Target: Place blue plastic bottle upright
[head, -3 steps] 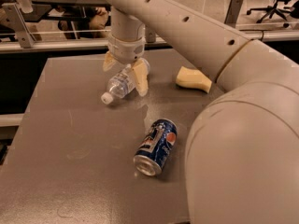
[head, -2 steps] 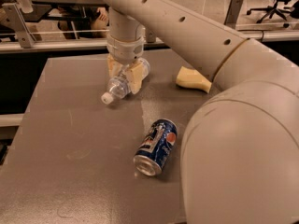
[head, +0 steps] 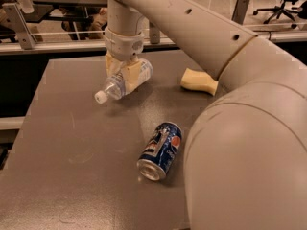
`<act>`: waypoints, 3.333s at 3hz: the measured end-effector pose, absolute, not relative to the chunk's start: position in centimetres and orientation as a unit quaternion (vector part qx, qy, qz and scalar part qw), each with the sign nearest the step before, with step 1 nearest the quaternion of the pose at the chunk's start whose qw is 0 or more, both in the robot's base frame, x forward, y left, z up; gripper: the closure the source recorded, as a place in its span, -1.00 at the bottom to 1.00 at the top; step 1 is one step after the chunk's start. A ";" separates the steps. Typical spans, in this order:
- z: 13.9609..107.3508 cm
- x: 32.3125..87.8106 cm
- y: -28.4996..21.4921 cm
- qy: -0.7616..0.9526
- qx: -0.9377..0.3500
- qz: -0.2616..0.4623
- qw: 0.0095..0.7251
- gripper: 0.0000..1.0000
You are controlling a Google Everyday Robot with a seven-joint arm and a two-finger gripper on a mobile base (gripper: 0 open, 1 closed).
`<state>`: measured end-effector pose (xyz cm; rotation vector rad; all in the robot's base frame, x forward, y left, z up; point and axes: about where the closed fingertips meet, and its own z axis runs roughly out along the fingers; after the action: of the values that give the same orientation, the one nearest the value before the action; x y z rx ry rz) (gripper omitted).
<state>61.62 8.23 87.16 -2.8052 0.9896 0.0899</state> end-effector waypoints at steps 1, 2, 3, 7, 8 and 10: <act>90.3 60.2 9.7 0.361 -0.920 0.069 0.137 1.00; 94.0 57.8 12.1 0.402 -0.880 0.145 0.208 1.00; 96.0 56.6 13.4 0.429 -0.845 0.200 0.248 1.00; 96.6 58.5 16.1 0.512 -0.660 0.388 0.390 1.00; 96.0 59.3 16.1 0.513 -0.615 0.431 0.415 1.00; 94.6 60.3 17.3 0.502 -0.541 0.509 0.443 1.00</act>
Offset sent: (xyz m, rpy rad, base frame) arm -0.0686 0.0413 0.1039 0.4122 0.2664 -0.2199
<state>60.31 17.29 94.63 -1.3420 1.2460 1.2634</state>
